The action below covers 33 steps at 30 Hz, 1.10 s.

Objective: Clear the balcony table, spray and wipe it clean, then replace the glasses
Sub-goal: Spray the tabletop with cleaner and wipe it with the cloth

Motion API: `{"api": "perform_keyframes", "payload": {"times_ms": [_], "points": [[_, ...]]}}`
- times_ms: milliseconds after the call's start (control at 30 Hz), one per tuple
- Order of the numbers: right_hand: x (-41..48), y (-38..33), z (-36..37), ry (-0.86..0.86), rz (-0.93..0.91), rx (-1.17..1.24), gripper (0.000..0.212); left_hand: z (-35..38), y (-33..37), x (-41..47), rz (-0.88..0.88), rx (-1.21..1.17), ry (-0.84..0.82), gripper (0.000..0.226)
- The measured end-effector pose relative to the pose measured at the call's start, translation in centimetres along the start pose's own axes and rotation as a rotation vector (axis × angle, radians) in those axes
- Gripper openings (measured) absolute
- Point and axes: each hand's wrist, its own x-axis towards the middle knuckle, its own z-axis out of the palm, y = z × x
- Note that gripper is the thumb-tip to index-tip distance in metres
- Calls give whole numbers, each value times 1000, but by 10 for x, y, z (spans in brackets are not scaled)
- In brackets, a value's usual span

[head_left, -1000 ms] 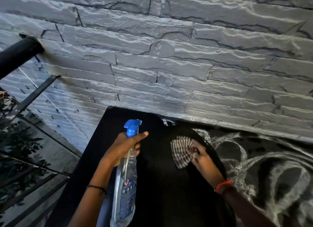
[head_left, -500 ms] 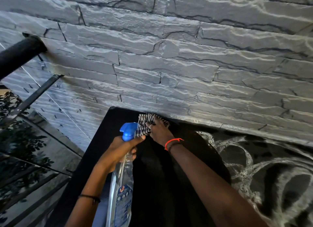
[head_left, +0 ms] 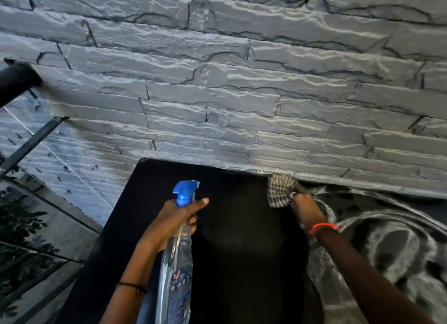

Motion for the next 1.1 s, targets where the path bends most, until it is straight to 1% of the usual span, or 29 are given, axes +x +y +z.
{"api": "perform_keyframes", "payload": {"times_ms": [67, 133, 200, 267, 300, 367, 433, 500, 600, 667, 700, 733, 767, 833, 867, 900, 933, 967, 1000, 1033, 1100], "points": [[-19, 30, -18, 35, 120, -22, 24, 7, -2, -1, -1, 9, -27, 28], [-28, 46, -30, 14, 226, -28, 26, 12, -3, -3, -2, 20, -38, 27], [-23, 46, -29, -38, 290, 0, 28, 15, -4, -4, 1, 22, -37, 27], [-8, 45, -13, -41, 338, -17, 24, 18, -6, -5, -1, 36, -35, 26], [0, 45, 0, -65, 342, -4, 23, 20, -7, -5, -3, 46, -34, 27], [15, 42, 33, -92, 263, -19, 25, 25, -9, -7, -4, 57, -34, 28], [8, -6, 32, -106, 204, -33, 27, 30, -11, -9, -9, 54, -40, 28], [-9, -50, 22, -164, 186, -59, 31, 38, -11, -12, -10, 48, -53, 28], [-41, -74, 28, -212, 11, -43, 36, 50, -10, -14, 13, 62, -50, 31], [-69, -75, 23, -159, -57, 32, 36, 57, -9, -15, 23, 68, -45, 32], [-82, -66, 25, -190, -85, 61, 38, 59, -9, -15, 24, 66, -45, 33], [-93, -56, 20, -190, -114, 61, 40, 61, -9, -16, 24, 63, -48, 33], [-101, -44, 18, -156, -144, 54, 41, 63, -10, -17, 23, 63, -53, 34], [-118, -43, -20, -157, -117, 69, 39, 67, -11, -21, 17, 69, -67, 34], [-121, -39, -39, -92, -100, 65, 37, 69, -12, -23, 15, 66, -72, 34], [-124, -36, -55, -68, -79, 8, 33, 70, -13, -25, 14, 60, -76, 33], [-127, -34, -73, 59, -91, -54, 28, 71, -13, -26, 14, 51, -78, 32], [-123, -23, -80, 10, -27, -43, 24, 71, -16, -29, 15, 43, -67, 31], [-113, -9, -79, -115, 60, -60, 22, 72, -16, -31, 16, 42, -61, 31], [-105, 7, -71, -178, 117, -107, 19, 72, -18, -34, 16, 41, -53, 30], [-78, 29, -49, -172, 149, -65, 34, 74, -21, -38, 11, 34, -47, 31]]}}
